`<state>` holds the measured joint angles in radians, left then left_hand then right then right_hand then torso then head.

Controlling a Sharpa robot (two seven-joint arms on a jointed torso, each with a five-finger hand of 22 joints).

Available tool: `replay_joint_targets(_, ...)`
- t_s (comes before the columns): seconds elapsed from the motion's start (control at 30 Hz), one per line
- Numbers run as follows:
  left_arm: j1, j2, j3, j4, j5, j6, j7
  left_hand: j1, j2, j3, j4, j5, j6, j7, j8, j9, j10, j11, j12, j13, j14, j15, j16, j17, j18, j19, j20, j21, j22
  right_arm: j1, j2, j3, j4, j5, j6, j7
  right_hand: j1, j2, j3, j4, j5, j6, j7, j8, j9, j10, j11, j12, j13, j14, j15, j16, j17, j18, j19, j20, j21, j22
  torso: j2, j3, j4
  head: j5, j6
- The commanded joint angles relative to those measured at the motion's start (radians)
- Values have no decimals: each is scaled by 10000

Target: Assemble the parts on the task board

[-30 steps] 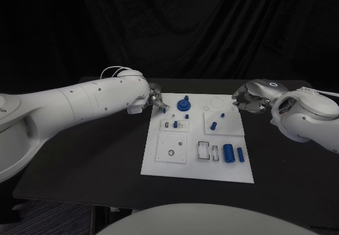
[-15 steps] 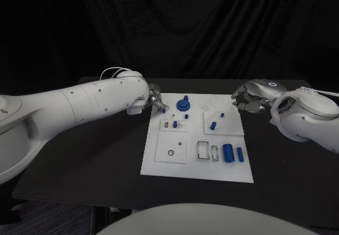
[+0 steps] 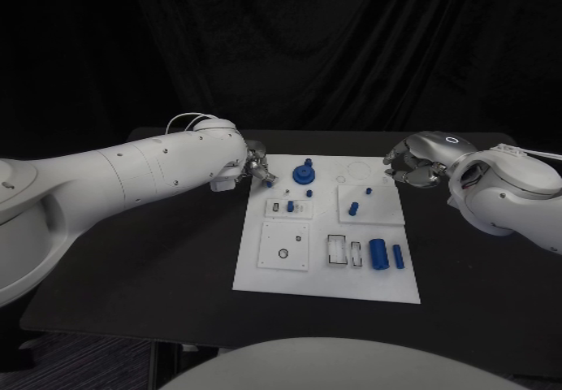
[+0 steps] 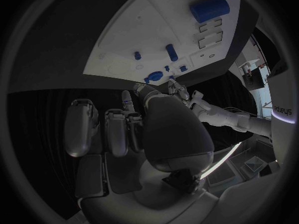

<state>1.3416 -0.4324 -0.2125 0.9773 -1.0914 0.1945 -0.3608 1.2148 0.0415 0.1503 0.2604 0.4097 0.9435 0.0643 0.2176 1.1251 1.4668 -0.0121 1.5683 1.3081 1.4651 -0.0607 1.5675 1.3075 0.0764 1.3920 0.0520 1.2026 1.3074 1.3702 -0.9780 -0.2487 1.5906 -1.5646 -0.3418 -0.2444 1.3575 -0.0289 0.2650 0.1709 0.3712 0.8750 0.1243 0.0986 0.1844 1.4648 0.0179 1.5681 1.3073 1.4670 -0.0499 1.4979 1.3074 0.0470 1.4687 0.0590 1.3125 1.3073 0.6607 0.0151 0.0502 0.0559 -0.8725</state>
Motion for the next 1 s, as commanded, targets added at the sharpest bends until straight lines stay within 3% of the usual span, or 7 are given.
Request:
replay_joint_targets(0.03,-22,8,5,2,49,93,224,133,-45,145,-31,270,-46,-61,-74,13,1040,27,25,2627,1057,25,33,2633,142,-73,11,-71,983,-23,-6,4,16,-34,53,-121,-80,18,51,8,67,58,2,-42,-18,1060,80,27,2635,837,72,-71,1996,122,2,61,-22,1831,-4,1,-6,13,-2)
replay_joint_targets(0.23,-26,-9,6,5,49,71,288,212,-92,310,-98,570,-45,-70,-82,34,1040,20,25,2627,1057,21,33,2633,146,-81,9,-103,996,-23,7,4,3,-34,75,-118,-80,18,51,8,67,58,2,-42,-18,1060,80,27,2635,837,72,-71,1996,122,2,61,-22,1831,-2,2,1,17,-2)
replay_joint_targets(0.37,-28,-28,6,8,49,79,298,335,-125,588,-202,387,-52,-82,-90,56,1040,9,25,2627,1057,11,33,2633,150,-84,0,-129,1011,-23,10,4,-5,-34,93,-120,-80,18,51,8,67,58,2,-42,-18,1060,80,27,2635,837,72,-71,1996,122,2,61,-22,1831,1,0,6,14,-2)
replay_joint_targets(0.47,-29,-53,6,28,49,85,291,431,-213,867,-326,468,-35,-95,-77,87,1040,-4,25,2627,1057,2,33,2633,149,-78,-7,-136,1031,-23,8,4,-9,-34,107,-123,-77,22,62,3,69,62,0,-41,-20,1060,79,27,2635,837,72,-73,1995,124,-1,61,-34,1828,0,0,4,22,-2)
replay_joint_targets(0.67,-30,-112,6,100,49,45,294,494,-587,1870,-693,546,33,-140,88,310,1040,-44,25,2627,1057,-34,33,2633,147,-55,-45,-160,1090,-23,13,4,-18,-34,141,-138,-76,24,68,0,70,64,-1,-41,-20,1060,78,27,2635,834,72,-84,1986,127,-7,61,-48,1823,-4,1,8,35,-2)
replay_joint_targets(0.83,-30,-156,6,142,49,-22,327,189,-1062,3165,-1142,440,21,-151,302,626,1040,-59,25,2627,1057,-47,33,2633,147,-28,-74,-195,1160,-24,26,4,-29,-34,170,-146,-76,24,68,0,70,64,-1,-41,-20,1060,78,27,2635,834,72,-84,1986,127,-7,61,-48,1823,-7,-1,6,52,-2)
replay_joint_targets(1.0,-30,-217,6,183,75,-27,353,-31,-1238,3721,-1405,417,14,-155,403,776,1040,-68,25,2627,1057,-59,33,2633,143,-18,-70,-224,1193,-24,29,4,-29,-34,193,-156,-76,25,73,-3,71,66,-1,-41,-21,1060,77,27,2635,831,72,-96,1976,133,-17,61,-76,1815,-6,-3,13,45,-2)
